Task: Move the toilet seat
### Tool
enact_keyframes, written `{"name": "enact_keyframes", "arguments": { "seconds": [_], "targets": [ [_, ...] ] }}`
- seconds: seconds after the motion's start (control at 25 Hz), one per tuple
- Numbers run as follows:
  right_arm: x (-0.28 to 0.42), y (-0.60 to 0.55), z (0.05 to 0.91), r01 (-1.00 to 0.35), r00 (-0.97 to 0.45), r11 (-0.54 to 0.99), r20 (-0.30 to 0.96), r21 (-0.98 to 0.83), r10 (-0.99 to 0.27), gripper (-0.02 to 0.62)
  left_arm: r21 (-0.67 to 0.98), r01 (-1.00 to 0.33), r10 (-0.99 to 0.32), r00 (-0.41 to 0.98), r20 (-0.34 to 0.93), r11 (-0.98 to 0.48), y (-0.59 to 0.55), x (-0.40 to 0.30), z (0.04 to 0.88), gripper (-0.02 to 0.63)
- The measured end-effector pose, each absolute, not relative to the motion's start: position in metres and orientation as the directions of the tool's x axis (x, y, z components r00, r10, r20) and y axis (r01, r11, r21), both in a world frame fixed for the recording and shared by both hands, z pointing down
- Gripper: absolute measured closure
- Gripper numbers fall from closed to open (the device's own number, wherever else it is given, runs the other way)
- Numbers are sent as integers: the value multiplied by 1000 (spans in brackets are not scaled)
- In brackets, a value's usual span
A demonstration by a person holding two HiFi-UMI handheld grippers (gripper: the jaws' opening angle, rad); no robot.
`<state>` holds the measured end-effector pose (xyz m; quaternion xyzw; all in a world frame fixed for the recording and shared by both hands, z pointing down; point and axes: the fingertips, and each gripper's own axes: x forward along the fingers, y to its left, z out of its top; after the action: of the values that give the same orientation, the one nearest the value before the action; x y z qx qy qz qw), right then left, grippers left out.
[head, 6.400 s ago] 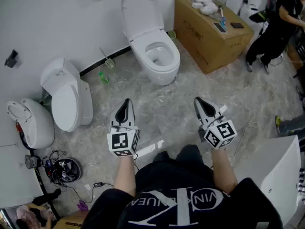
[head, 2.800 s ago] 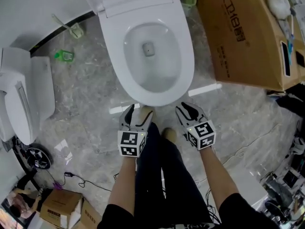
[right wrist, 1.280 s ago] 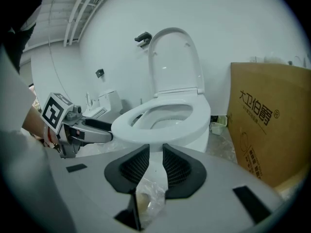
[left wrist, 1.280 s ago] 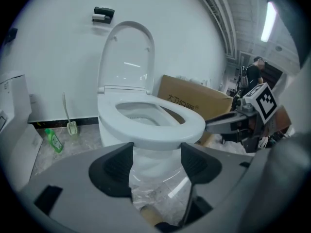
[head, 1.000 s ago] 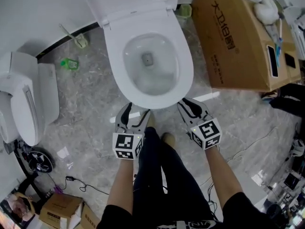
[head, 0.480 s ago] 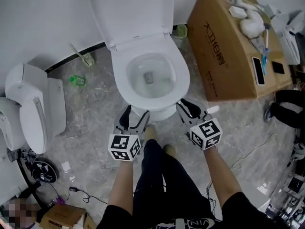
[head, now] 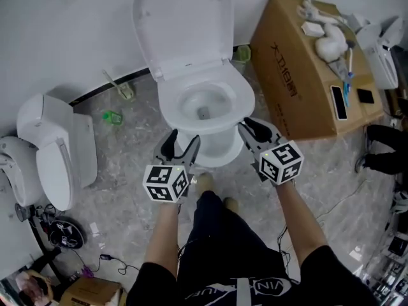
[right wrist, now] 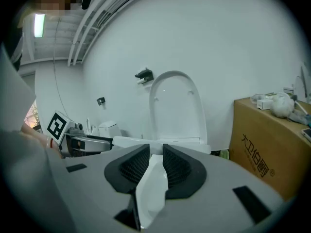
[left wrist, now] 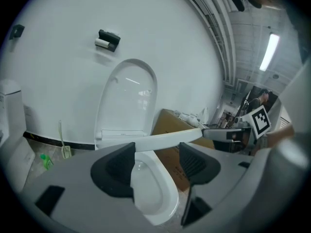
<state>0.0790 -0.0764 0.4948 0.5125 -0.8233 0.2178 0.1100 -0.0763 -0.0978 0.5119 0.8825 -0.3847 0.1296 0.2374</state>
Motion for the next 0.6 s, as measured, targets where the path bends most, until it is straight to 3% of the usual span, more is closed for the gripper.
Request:
{"name": "enact_keyframes", "arguments": {
  "seconds": [0.24,0.6],
  "targets": [
    [78,-109,461,-904,-426,372,388,-209,-817,505,280,-749,-630,659,411,-600,-130,-82,485,377],
    [76,-161,422,-901,-433,392,318,-187,-843,522,269,-777,-679,629,379,-570,-180,-88,452,417]
  ]
}}
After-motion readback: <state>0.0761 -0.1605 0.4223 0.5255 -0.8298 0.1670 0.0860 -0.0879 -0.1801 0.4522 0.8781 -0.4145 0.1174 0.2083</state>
